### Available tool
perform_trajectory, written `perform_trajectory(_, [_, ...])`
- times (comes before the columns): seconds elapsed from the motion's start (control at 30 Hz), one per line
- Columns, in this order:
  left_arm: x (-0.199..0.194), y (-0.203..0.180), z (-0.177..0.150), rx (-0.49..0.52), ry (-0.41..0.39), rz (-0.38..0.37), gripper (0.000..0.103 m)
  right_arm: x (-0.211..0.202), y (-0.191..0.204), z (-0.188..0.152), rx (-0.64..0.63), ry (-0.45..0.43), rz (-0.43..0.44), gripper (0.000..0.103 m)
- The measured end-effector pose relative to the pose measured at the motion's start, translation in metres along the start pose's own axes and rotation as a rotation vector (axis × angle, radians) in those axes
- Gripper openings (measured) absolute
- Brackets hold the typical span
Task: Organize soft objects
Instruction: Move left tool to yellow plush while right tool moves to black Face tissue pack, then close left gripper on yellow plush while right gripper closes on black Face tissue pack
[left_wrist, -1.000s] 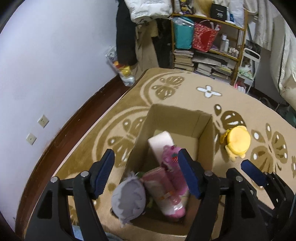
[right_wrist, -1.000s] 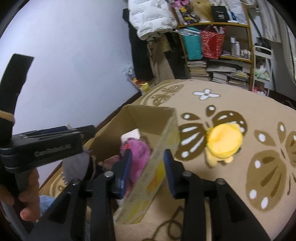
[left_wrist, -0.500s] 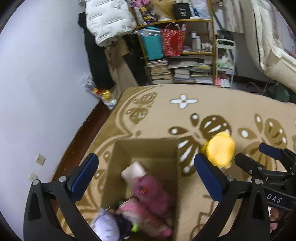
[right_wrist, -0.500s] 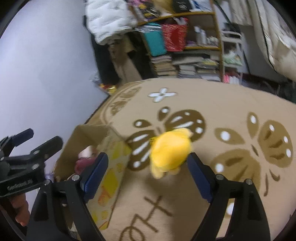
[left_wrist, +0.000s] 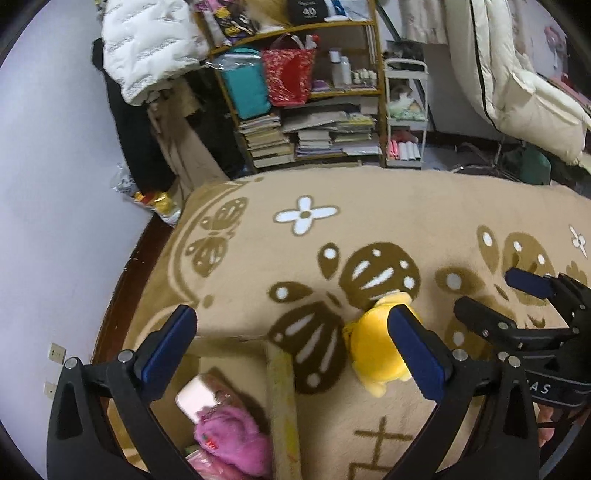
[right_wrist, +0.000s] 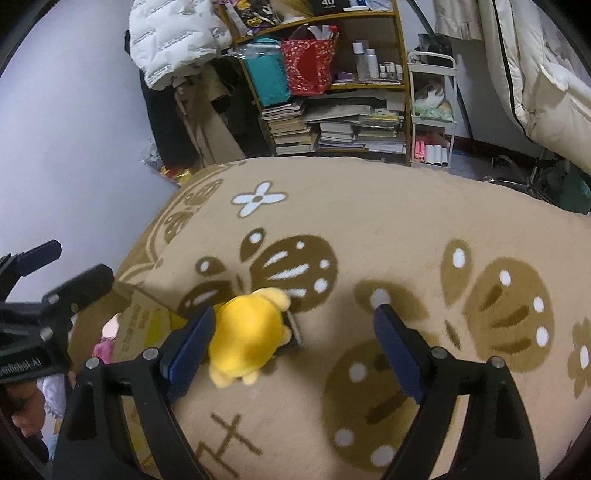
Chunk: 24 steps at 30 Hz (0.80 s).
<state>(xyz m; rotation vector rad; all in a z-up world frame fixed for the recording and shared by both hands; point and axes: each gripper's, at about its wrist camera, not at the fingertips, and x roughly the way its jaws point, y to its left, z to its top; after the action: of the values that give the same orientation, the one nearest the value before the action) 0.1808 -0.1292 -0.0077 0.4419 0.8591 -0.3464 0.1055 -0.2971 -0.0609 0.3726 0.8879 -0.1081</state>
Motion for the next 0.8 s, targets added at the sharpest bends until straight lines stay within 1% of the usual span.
perform_trajectory(0.2, [0.028, -0.024, -0.001, 0.009, 0.056, -0.044, 0.102, 0.022, -0.023, 0.003, 0.069, 0.012, 0.034, 0.092])
perform_trajectory(0.33, [0.046, -0.035, -0.006, 0.012, 0.094, -0.064, 0.102, 0.038, -0.037, 0.002, 0.096, 0.020, 0.032, 0.092])
perform_trajectory(0.43, [0.058, -0.039, -0.008, 0.007, 0.114, -0.067, 0.102, 0.047, -0.045, 0.003, 0.112, 0.026, 0.031, 0.092])
perform_trajectory(0.53, [0.070, -0.044, -0.011, -0.010, 0.137, -0.068, 0.102, 0.055, -0.051, 0.007, 0.131, 0.035, 0.056, 0.092])
perform_trajectory(0.6, [0.076, -0.046, -0.014, -0.012, 0.148, -0.075, 0.102, 0.057, -0.054, 0.008, 0.136, 0.023, 0.041, 0.092])
perform_trajectory(0.8, [0.092, -0.061, -0.022, 0.016, 0.172, -0.065, 0.102, 0.067, -0.063, 0.007, 0.162, 0.036, 0.065, 0.092])
